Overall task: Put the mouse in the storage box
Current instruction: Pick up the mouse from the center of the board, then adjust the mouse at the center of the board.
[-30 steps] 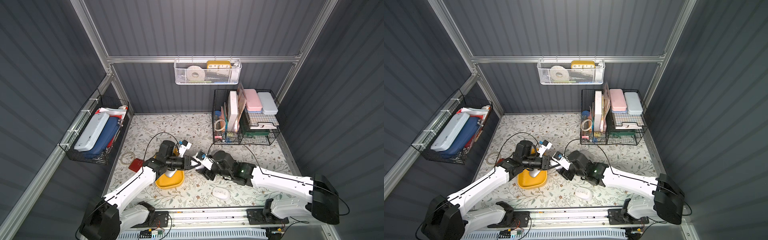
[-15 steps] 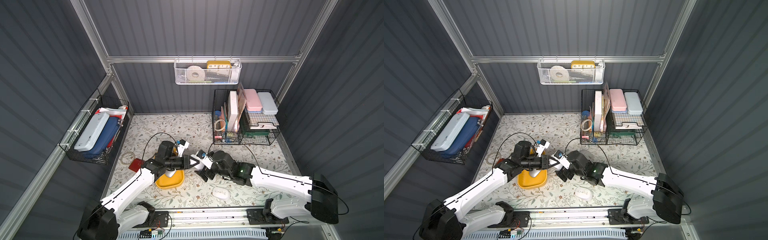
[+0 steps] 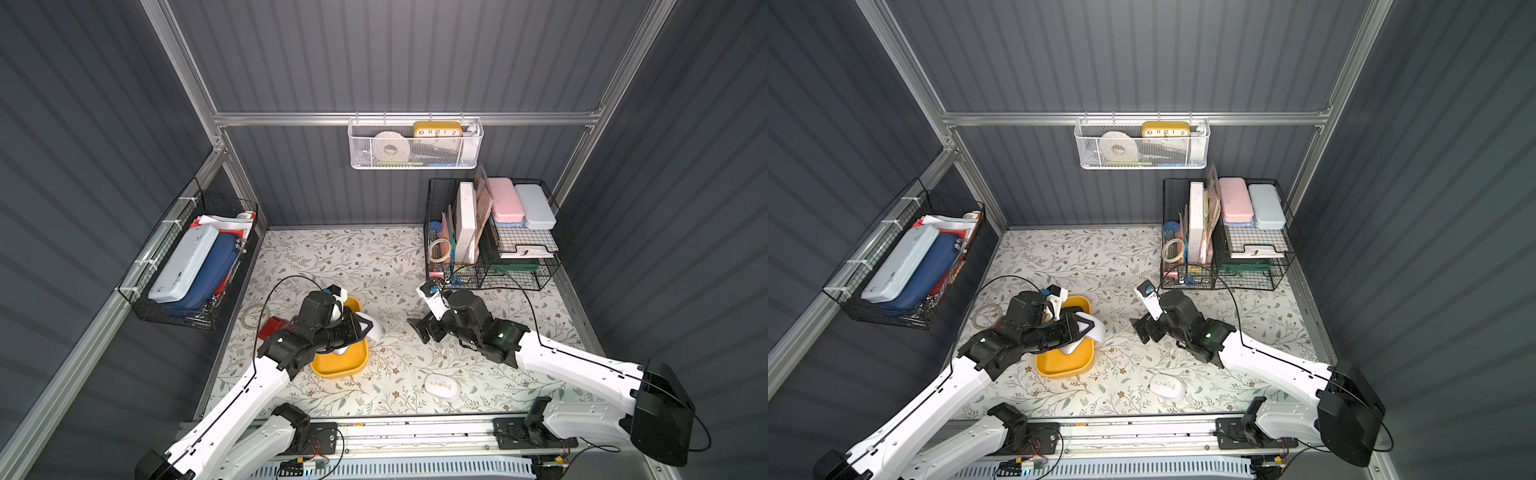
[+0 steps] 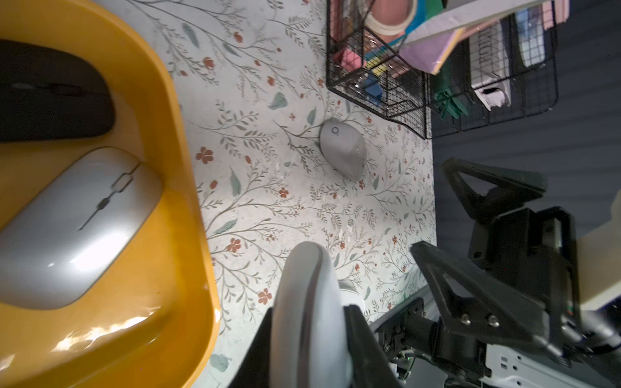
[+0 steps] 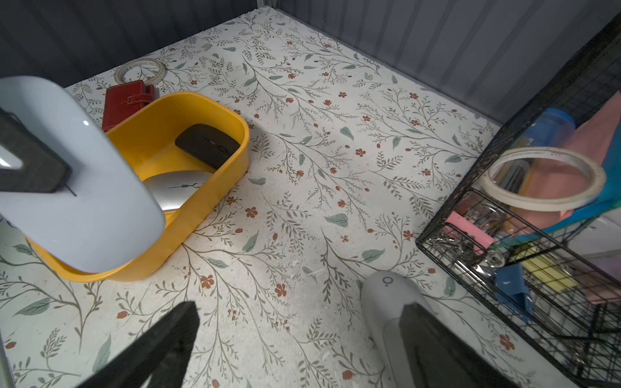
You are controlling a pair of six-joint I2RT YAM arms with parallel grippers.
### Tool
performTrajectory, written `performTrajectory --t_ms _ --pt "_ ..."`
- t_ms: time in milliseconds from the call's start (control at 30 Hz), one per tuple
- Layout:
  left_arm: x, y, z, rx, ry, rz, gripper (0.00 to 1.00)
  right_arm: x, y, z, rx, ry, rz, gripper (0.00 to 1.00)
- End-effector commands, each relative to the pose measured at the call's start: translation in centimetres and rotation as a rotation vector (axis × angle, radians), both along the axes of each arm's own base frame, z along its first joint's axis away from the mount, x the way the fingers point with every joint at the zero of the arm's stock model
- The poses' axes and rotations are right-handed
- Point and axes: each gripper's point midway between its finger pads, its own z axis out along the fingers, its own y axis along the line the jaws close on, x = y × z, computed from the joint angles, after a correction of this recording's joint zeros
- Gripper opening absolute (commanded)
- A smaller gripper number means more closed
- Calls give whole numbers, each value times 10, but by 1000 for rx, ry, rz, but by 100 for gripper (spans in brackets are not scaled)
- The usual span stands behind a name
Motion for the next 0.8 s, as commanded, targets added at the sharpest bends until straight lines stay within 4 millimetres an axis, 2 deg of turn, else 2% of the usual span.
performTrajectory --t_ms 0,33,67,200,333,467,633,767 --pt "-4 32 -19 107 81 169 0 1 -3 -3 19 7 -14 99" --pt "-4 39 -23 137 94 204 0 -1 -4 5 39 -7 -13 99" --pt "-6 45 -28 158 111 233 0 -1 -5 6 44 -8 -11 99" --pt "-3 51 -31 187 115 267 0 -4 -5 -2 38 9 -7 99" --pt "-2 59 -46 252 153 293 0 -5 -7 -6 31 13 -10 99" --pt "1 52 -70 250 186 274 0 -6 -8 -8 30 14 -8 99" --pt "10 40 -90 227 192 249 0 -6 -8 -10 25 19 -6 99" --pt "16 48 -101 297 178 255 0 -7 -8 -11 21 26 -2 99"
